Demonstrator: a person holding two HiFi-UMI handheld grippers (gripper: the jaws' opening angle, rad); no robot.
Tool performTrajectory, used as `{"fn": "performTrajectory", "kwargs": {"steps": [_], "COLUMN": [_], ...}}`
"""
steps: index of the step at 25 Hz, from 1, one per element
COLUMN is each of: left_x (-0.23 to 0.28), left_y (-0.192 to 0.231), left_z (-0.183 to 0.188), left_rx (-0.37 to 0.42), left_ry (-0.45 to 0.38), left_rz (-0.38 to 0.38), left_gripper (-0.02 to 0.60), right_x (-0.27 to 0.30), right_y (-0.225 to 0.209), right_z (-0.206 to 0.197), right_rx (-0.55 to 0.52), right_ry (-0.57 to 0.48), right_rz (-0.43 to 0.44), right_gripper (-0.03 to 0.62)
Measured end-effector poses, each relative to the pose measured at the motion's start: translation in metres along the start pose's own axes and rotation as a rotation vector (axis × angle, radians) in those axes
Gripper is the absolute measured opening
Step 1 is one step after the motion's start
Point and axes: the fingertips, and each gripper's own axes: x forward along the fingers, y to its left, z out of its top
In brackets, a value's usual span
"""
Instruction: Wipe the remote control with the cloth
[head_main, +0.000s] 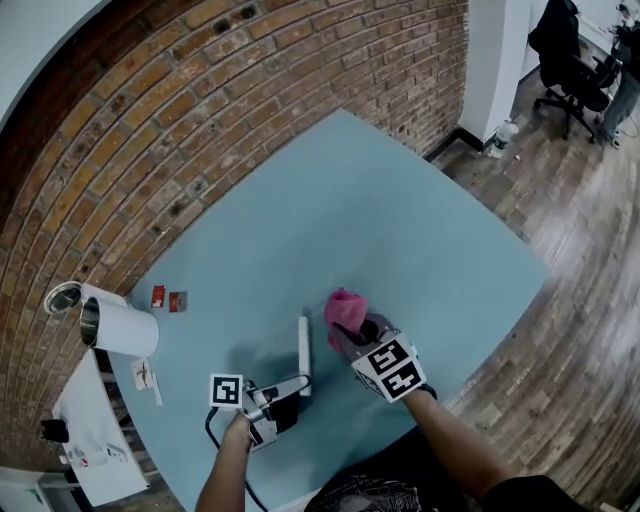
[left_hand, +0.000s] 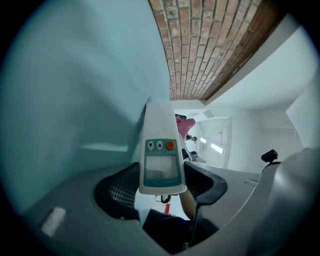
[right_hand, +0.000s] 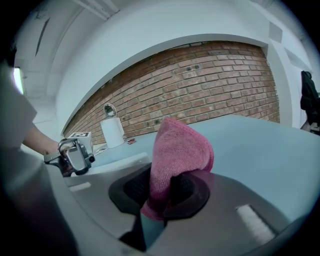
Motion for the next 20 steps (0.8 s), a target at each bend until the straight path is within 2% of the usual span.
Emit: {"fn": "performTrajectory", "kwargs": {"steps": [4, 7, 14, 20], "left_x": [0.001, 0.001, 0.001, 0.000], "left_y": [-0.006, -0.007, -0.008, -0.007], "left_z": [0.000, -0.003, -0.008, -0.003], "left_rx": [-0.099, -0.126, -0.132, -0.125], "left_ry": [-0.023, -0.009, 0.019, 0.007], "left_rz": [-0.119, -0.157, -0.160, -0.162], "left_gripper": [0.279, 0.279, 0.281, 0.281], "right_x": [0.017, 0.029, 0.042, 0.039], "right_y": [0.012, 0.018, 0.035, 0.043], "right_z": [0.007, 0.005, 0.003, 0.000], "right_rx": [-0.057, -0.122, -0.193, -0.188], "right_ry": [0.001, 0.020, 0.053, 0.053], "right_rz": [0.031, 0.061, 0.155, 0.171], "right_gripper": [0.066, 0.066, 0.066, 0.066]}}
